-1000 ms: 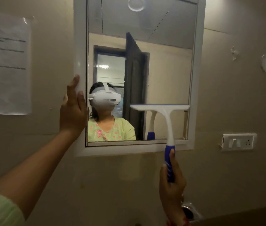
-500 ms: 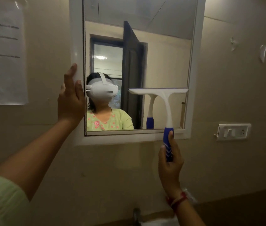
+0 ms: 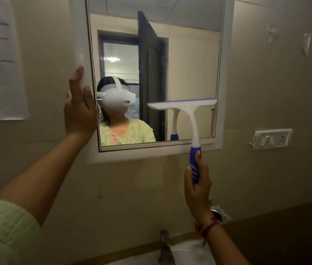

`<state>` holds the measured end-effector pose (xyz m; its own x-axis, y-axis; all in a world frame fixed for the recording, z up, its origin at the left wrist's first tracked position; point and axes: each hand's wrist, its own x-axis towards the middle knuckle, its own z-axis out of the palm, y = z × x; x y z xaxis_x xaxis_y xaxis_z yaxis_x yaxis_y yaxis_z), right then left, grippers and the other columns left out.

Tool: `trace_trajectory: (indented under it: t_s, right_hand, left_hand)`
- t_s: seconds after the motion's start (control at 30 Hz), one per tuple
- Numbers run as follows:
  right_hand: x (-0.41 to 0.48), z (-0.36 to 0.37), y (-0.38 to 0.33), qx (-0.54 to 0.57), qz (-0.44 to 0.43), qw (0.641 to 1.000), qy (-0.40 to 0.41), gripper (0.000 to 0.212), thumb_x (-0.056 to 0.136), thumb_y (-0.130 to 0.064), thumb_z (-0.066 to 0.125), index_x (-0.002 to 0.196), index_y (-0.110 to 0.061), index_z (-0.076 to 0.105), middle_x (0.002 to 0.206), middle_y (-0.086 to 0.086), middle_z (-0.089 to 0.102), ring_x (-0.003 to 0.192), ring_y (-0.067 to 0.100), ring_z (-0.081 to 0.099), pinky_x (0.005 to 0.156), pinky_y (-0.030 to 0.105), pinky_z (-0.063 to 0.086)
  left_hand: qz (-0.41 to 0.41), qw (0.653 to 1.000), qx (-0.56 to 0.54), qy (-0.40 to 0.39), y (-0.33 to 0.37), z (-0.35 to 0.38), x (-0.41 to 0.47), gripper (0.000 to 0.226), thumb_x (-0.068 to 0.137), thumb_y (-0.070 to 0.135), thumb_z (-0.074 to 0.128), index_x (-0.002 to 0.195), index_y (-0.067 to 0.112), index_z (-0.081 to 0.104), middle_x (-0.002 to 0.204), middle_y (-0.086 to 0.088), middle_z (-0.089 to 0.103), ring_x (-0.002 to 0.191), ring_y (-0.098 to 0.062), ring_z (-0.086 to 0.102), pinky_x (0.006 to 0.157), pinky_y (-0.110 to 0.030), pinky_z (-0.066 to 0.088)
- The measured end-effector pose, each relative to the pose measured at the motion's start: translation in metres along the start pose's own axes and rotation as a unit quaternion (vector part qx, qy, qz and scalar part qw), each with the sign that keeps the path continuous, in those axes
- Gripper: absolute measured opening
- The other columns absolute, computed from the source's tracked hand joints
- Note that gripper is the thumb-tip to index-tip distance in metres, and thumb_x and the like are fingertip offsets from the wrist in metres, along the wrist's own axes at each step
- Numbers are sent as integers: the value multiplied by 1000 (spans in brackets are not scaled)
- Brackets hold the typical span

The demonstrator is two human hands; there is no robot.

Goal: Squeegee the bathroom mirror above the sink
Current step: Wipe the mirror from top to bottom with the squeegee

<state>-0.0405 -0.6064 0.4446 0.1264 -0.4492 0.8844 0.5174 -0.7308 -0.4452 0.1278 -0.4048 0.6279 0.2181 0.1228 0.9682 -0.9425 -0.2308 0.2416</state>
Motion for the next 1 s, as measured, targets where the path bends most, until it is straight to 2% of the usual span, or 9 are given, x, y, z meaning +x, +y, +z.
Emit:
trace_trajectory:
  t_s: [0.17, 0.3, 0.43, 0.57, 0.63, 0.73, 0.77, 0.93, 1.0]
  right_hand:
    - [-42, -11, 11, -51, 17, 998, -45, 45, 89, -32, 41, 132, -39, 30, 77, -4, 50, 57, 4, 52, 47, 11, 44]
    - [-10, -9, -2, -36, 10, 999, -30, 43, 91, -30, 44, 125, -53, 32, 78, -6, 51, 60, 0, 55, 49, 9, 45]
    - [14, 4, -12, -6, 17, 1000, -22, 43, 91, -35, 43, 130, -49, 30, 89, -8, 52, 64, -1, 57, 52, 8, 46]
    - [-14, 0, 0, -47, 25, 998, -24, 44, 90, -36, 42, 133, -42, 29, 91, -7, 51, 65, 3, 57, 53, 10, 47]
    - [-41, -7, 10, -82, 26, 996, -33, 44, 90, -35, 42, 130, -49, 29, 87, -4, 51, 62, 8, 55, 52, 17, 49]
    - [-73, -11, 15, -132, 46, 988, -60, 48, 94, -29, 50, 132, -45, 25, 87, 8, 51, 62, 20, 53, 52, 40, 52]
    - [-76, -11, 14, -137, 47, 987, -66, 49, 94, -28, 50, 131, -46, 24, 88, 9, 51, 63, 21, 53, 52, 41, 52]
    - [-44, 1, 1, -64, 45, 996, -40, 43, 91, -32, 42, 132, -32, 30, 85, -7, 49, 61, 3, 53, 52, 13, 46]
    - [-38, 5, 0, -50, 50, 997, -31, 42, 91, -30, 42, 132, -28, 31, 86, -8, 49, 61, 1, 53, 51, 9, 44]
  left_hand:
    - [5, 1000, -2, 1, 0, 0, 0, 41, 101, 24, 28, 142, 19, 29, 143, -4, 42, 125, -25, 46, 91, -18, 31]
    - [5, 1000, -1, 4, -1, 1, 0, 41, 101, 25, 28, 141, 20, 29, 142, -6, 43, 122, -27, 48, 88, -17, 31]
    - [12, 1000, -2, 3, -3, 2, 0, 41, 101, 26, 27, 142, 21, 28, 144, -3, 42, 123, -24, 47, 92, -17, 32]
    - [15, 1000, -8, 9, -4, 3, 1, 41, 101, 26, 27, 141, 19, 28, 145, 1, 41, 126, -19, 45, 95, -10, 28]
    - [23, 1000, -11, 8, -5, 4, 1, 41, 101, 25, 27, 141, 17, 28, 145, 1, 40, 127, -18, 44, 96, -8, 28]
    - [27, 999, -17, 6, -6, 3, 2, 41, 101, 26, 26, 142, 19, 27, 145, 1, 39, 124, -22, 48, 97, -22, 38]
    - [26, 999, -19, 4, -6, 3, 2, 41, 101, 26, 26, 142, 19, 26, 145, 1, 38, 122, -24, 50, 96, -26, 42]
    - [27, 999, -19, 8, -5, 3, 2, 41, 101, 25, 27, 142, 19, 27, 145, 0, 40, 124, -22, 48, 96, -21, 36]
    - [23, 1000, -18, 5, -5, 3, 2, 42, 101, 25, 27, 142, 19, 27, 145, 0, 39, 125, -21, 47, 96, -20, 34]
